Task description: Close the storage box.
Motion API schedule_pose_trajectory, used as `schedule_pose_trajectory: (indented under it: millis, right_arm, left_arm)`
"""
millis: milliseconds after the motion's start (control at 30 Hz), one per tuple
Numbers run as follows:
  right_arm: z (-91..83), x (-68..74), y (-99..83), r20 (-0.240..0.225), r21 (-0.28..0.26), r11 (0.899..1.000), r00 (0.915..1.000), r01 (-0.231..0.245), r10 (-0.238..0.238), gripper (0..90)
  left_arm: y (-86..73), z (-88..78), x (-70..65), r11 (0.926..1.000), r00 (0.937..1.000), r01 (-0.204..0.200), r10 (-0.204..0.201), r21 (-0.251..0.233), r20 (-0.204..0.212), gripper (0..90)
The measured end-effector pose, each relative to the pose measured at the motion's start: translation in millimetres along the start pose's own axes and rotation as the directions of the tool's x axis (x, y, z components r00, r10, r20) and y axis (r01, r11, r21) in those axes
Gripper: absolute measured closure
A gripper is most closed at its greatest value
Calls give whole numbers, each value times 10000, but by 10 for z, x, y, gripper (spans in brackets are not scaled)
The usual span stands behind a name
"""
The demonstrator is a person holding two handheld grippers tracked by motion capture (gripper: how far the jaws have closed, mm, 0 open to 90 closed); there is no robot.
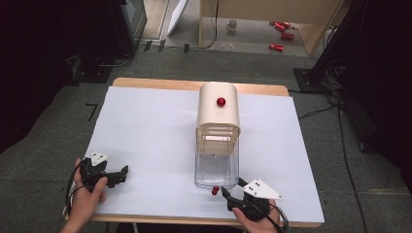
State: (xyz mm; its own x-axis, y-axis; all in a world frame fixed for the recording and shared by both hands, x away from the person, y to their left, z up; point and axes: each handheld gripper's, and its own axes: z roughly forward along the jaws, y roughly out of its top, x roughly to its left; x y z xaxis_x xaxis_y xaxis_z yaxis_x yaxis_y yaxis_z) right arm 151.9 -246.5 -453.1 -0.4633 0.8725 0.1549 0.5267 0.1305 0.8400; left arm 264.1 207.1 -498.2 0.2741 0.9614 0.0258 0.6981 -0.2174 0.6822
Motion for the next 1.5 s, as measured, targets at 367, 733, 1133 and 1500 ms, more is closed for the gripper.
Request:
schedule_pose_trajectory:
  millis: [367,733,1133,1500]
  right_arm:
    - [1,-43,93,37,-302,9988,9992,-397,399,450]
    - [65,-73,187,234,-321,9984,9986,-465,472,453]
    - [19,-92,314,249,-782,9952,9978,-590,611,465]
    - [156,-186,457,516,-899,9918,9941,-909,958,412]
  left_arm:
    - [0,0,0,10000,10000,-1,1,-1,-3,0]
    - [0,0,0,10000,10000,-4,4,-3,-4,0]
    - [-1,-1,-1,10000,10000,-10,10,-2,-5,0]
    - [-1,-1,0,10000,10000,-15,15,5,-3,0]
